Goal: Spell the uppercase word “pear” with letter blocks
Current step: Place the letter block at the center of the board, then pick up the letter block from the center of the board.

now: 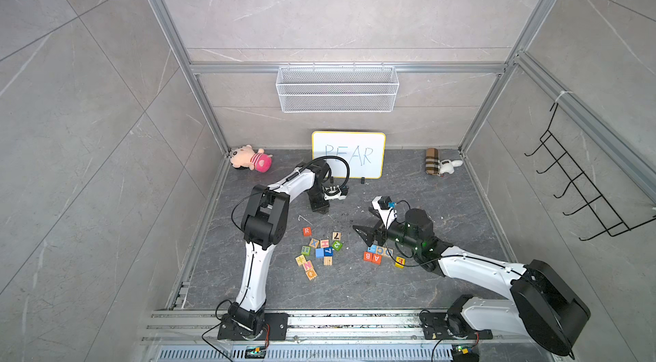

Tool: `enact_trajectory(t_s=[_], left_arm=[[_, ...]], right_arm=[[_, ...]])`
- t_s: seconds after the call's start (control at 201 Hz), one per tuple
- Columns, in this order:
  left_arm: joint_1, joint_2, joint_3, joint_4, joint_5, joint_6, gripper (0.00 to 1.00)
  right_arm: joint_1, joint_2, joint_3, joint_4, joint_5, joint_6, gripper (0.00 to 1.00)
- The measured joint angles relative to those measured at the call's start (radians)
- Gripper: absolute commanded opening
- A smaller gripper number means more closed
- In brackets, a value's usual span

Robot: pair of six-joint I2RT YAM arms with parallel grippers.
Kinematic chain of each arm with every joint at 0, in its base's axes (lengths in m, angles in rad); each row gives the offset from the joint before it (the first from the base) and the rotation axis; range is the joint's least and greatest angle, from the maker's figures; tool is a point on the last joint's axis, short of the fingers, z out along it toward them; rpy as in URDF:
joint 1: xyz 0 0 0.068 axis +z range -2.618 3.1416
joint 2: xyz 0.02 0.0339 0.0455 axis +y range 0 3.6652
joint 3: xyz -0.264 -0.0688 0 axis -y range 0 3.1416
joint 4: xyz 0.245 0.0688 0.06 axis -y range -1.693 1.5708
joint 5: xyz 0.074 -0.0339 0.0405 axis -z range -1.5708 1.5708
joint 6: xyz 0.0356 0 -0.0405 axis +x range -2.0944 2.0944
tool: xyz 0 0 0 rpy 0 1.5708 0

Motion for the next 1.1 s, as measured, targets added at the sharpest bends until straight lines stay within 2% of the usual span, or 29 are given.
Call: enact_trajectory(t_s=[0.224,0.488,0.662,1.1], left_arm=[[0.0,0.011,0.037,-0.008,-0.004,0.019,0.54],[0.0,0.008,0.031,0.003,0.007,0.007,0.62],[0.001,-0.024,-0.036,0.032,0.005,-0.003,0.63],[0.038,-0.046,-0.094,0.111,-0.003,-0.053,0.66]], right_arm=[[0.0,0.0,0.0,0.0,0.0,0.0,0.99],[0.0,0.0,0.0,0.0,0.0,0.0,0.99],[0.0,0.0,0.0,0.0,0.0,-0.001,0.99],[0.0,-0.002,0.0,0.0,-0.006,0.0,0.99]])
